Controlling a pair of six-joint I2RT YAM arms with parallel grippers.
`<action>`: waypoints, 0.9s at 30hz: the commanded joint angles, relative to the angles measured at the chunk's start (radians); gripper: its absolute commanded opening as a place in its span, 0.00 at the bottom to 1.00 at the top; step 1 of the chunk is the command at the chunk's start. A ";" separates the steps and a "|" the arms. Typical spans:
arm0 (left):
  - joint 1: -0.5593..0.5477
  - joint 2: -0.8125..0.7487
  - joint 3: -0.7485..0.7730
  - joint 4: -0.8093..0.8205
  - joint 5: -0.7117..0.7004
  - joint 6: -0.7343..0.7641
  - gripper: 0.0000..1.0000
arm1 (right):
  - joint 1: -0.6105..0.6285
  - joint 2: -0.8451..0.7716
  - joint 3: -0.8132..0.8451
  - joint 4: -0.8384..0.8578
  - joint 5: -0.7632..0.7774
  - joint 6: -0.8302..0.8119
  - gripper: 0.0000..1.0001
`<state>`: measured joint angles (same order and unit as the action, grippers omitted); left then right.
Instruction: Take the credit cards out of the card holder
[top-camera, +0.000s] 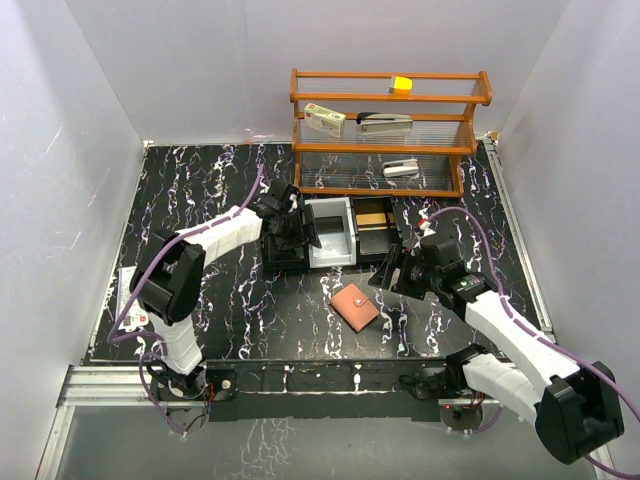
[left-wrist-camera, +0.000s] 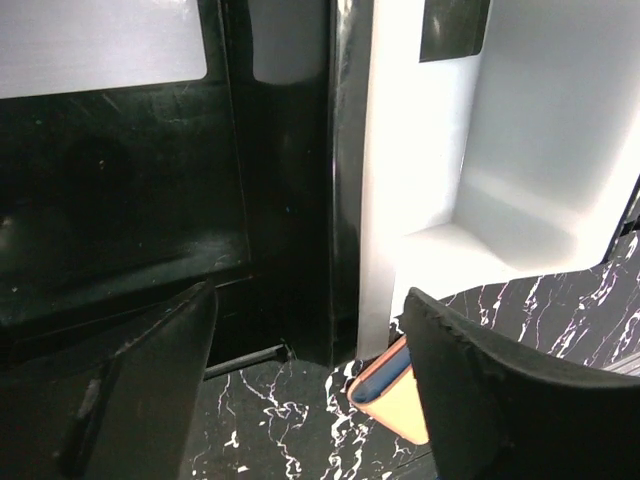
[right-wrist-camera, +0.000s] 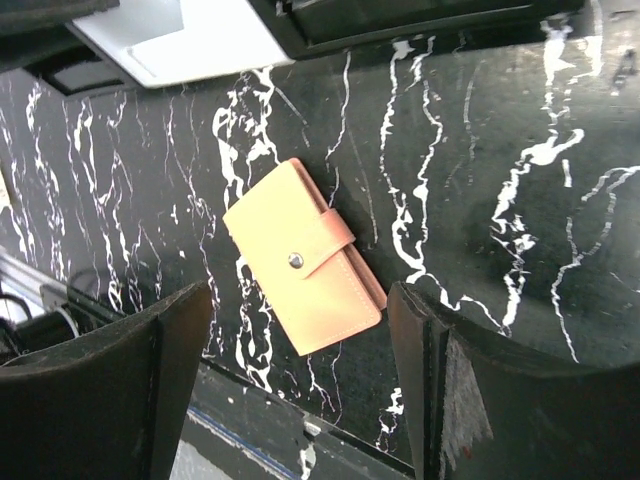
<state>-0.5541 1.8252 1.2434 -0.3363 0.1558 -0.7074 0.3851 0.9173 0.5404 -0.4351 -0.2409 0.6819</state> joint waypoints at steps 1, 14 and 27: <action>-0.005 -0.121 0.019 -0.028 -0.033 0.005 0.82 | 0.001 0.052 -0.001 0.106 -0.113 -0.080 0.69; 0.010 -0.659 -0.345 0.074 -0.212 -0.124 0.99 | 0.021 0.263 -0.010 0.181 -0.171 -0.174 0.61; 0.019 -0.830 -0.615 0.142 0.060 -0.225 0.98 | 0.164 0.384 -0.041 0.296 -0.190 -0.099 0.54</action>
<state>-0.5293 1.0302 0.6586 -0.2379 0.1192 -0.8848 0.4675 1.2907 0.5064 -0.1986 -0.4477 0.5400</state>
